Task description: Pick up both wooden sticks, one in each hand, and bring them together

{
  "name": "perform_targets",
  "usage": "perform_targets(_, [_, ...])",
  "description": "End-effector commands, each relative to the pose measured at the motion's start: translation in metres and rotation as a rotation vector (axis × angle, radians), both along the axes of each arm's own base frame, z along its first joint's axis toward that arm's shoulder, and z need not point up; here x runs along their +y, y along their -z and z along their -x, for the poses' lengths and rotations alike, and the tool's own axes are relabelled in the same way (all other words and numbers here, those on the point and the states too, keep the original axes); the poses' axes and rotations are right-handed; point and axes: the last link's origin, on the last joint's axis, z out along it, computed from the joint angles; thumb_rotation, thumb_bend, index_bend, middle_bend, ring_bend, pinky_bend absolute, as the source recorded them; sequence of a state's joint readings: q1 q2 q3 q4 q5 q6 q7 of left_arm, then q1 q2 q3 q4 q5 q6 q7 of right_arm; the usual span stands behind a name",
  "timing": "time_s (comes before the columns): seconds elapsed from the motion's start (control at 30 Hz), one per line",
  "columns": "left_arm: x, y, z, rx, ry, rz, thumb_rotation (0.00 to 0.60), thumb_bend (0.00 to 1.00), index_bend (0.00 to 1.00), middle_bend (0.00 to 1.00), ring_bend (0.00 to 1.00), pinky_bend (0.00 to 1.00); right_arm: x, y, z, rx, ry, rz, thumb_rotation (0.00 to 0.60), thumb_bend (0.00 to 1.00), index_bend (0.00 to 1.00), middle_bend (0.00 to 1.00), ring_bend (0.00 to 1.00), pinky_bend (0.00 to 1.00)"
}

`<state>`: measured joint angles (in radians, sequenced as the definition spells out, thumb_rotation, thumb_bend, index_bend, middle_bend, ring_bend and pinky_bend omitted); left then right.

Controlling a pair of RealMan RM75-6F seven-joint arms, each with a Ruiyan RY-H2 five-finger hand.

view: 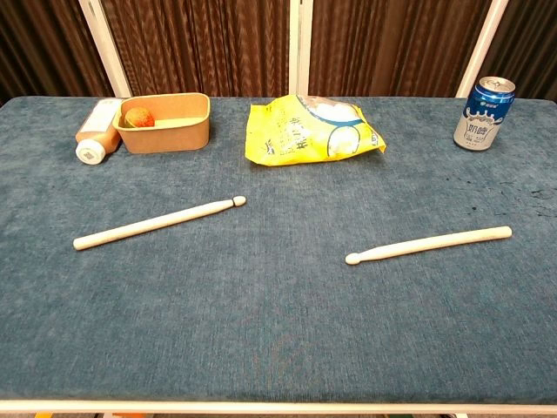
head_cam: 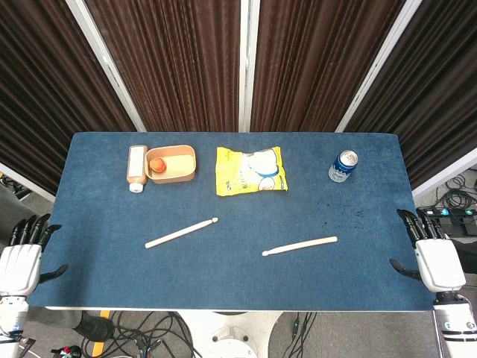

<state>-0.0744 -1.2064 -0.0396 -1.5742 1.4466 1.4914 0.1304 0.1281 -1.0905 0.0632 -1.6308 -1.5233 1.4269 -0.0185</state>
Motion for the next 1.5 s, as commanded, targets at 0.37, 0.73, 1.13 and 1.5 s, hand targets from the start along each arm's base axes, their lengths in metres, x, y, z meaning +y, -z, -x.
perform_targets(0.37, [0.001, -0.001, -0.002, -0.004, 0.015, 0.003, 0.6, 0.09, 0.22, 0.08, 0.0, 0.07, 0.0, 0.004, -0.005, -0.038, -0.043, -0.036, 0.6, 0.06, 0.01, 0.15, 0.04, 0.16])
perform_targets(0.73, [0.006, 0.001, -0.003, -0.011, 0.03, 0.022, 0.6, 0.09, 0.22, 0.08, 0.0, 0.07, -0.049, 0.071, -0.02, 0.007, -0.112, -0.246, 0.6, 0.1, 0.25, 0.34, 0.15, 0.27])
perform_targets(1.13, [0.006, 0.0, 0.0, -0.018, 0.011, 0.029, 0.6, 0.09, 0.22, 0.08, 0.0, 0.07, -0.088, 0.156, -0.025, 0.176, -0.187, -0.325, 0.6, 0.08, 0.43, 0.45, 0.23, 0.31])
perform_targets(1.5, [0.007, 0.001, 0.001, -0.021, 0.008, 0.039, 0.6, 0.09, 0.22, 0.08, 0.0, 0.07, -0.095, 0.174, -0.016, 0.209, -0.179, -0.342, 0.6, 0.16, 0.48, 0.48, 0.26, 0.33])
